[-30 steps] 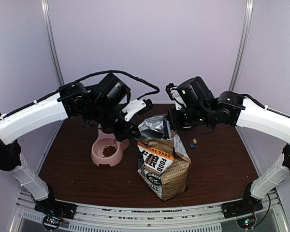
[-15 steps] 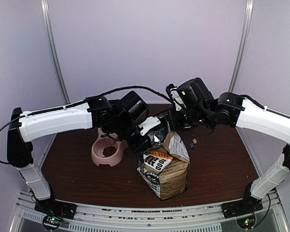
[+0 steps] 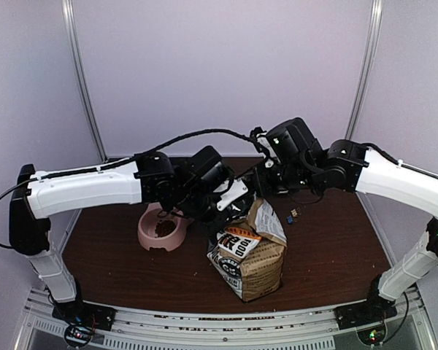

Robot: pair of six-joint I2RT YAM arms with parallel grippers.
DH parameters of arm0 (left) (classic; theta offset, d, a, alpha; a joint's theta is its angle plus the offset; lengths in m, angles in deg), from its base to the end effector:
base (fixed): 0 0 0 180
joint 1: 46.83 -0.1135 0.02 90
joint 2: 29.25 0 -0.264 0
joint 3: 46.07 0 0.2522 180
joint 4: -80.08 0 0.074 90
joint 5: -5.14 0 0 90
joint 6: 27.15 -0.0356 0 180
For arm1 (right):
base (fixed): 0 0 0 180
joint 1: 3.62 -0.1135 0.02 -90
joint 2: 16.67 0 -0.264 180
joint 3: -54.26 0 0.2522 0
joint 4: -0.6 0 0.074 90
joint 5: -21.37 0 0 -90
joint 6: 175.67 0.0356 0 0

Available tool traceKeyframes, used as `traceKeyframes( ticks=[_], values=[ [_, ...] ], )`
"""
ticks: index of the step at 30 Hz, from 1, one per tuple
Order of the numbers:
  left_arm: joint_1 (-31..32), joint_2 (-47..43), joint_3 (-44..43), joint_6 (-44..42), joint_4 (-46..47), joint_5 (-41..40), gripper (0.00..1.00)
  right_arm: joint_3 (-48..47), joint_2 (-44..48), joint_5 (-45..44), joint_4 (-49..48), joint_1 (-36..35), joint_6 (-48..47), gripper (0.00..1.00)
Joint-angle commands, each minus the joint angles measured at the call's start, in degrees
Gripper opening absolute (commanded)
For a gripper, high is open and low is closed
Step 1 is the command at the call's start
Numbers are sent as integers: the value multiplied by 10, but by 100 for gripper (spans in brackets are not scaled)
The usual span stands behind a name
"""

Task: Serve the pet food
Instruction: Insert the spatula into the pet food bag, then collect the pet food from the pet food bag.

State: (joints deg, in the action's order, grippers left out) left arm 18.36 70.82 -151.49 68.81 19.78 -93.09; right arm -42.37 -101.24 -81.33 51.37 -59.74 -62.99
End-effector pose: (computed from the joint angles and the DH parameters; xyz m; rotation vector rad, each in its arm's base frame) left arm 0.1641 -0.3428 0.3075 1.2074 2.2411 -0.3186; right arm 0.1885 0.2667 0.3610 -0.5372 2.2100 0.4968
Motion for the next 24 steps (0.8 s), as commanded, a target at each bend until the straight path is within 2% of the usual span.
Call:
traceKeyframes(
  ticks=[1, 10, 16, 24],
  values=[
    [-25, 48, 36, -2, -50, 8, 0, -5, -9, -10, -18, 2, 3, 0],
    [-25, 63, 59, -63, -70, 334, 0, -9, -13, -2, -25, 5, 4, 0],
    [-26, 51, 49, -88, -77, 424, 0, -4, -14, 0, -25, 7, 6, 0],
    [-52, 40, 47, -74, -71, 513, 0, -2, -6, -5, -22, 8, 6, 0]
  ],
)
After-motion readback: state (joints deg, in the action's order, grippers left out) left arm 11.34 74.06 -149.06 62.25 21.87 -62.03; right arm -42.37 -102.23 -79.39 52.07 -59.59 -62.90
